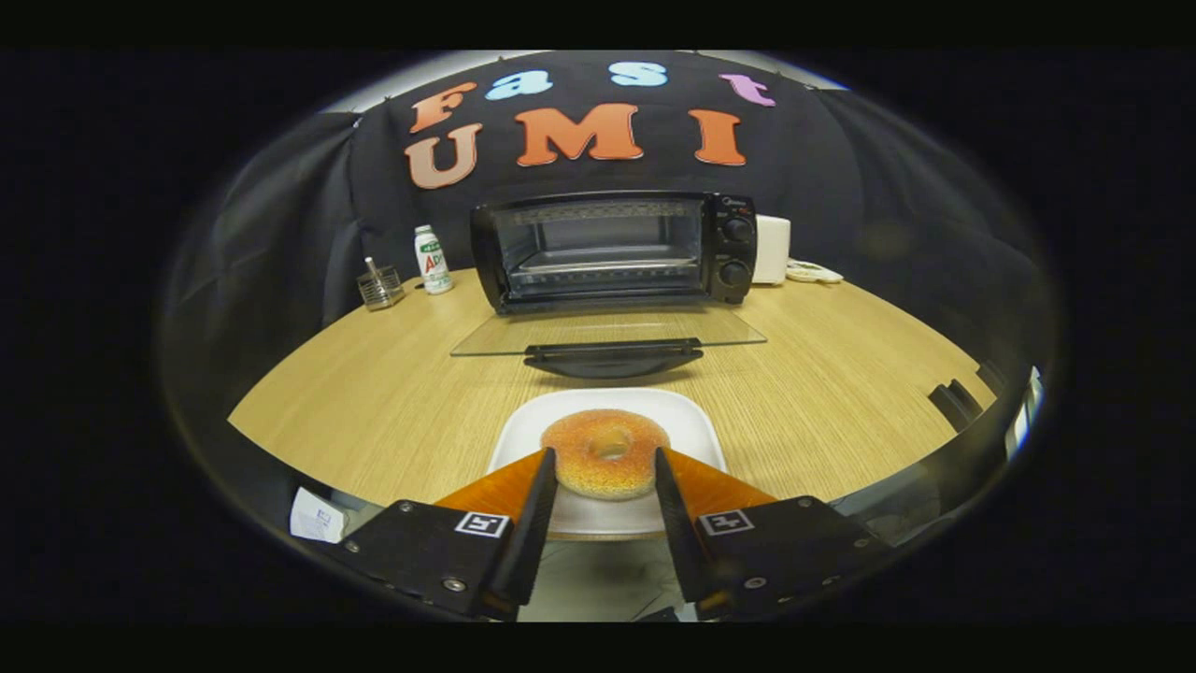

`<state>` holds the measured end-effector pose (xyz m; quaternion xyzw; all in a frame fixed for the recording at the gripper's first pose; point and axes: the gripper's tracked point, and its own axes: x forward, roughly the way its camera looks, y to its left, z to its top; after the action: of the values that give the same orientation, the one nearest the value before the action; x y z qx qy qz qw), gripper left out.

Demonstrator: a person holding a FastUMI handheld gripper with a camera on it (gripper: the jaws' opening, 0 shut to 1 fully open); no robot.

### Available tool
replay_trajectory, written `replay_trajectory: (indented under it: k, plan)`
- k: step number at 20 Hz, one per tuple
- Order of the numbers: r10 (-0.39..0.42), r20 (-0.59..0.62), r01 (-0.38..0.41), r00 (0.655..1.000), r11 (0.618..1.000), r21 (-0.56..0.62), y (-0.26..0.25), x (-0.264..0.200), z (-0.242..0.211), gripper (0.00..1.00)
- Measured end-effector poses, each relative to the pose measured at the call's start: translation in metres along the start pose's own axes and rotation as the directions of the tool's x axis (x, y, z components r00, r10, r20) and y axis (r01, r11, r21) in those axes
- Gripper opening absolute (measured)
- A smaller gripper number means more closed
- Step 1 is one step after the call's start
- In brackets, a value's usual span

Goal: Open the toaster oven, put the food inside, and close the toaster oven door.

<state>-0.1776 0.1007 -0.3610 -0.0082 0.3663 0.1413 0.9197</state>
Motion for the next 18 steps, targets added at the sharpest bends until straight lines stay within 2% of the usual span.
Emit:
replay_trajectory:
  k: [9,18]
  plan:
    - [0.005,0.091,-0.006,0.996,1.0,0.006,0.005,0.025,0.072,0.58]
    - [-0.002,0.128,0.0,0.992,1.0,0.014,0.006,0.08,0.134,0.58]
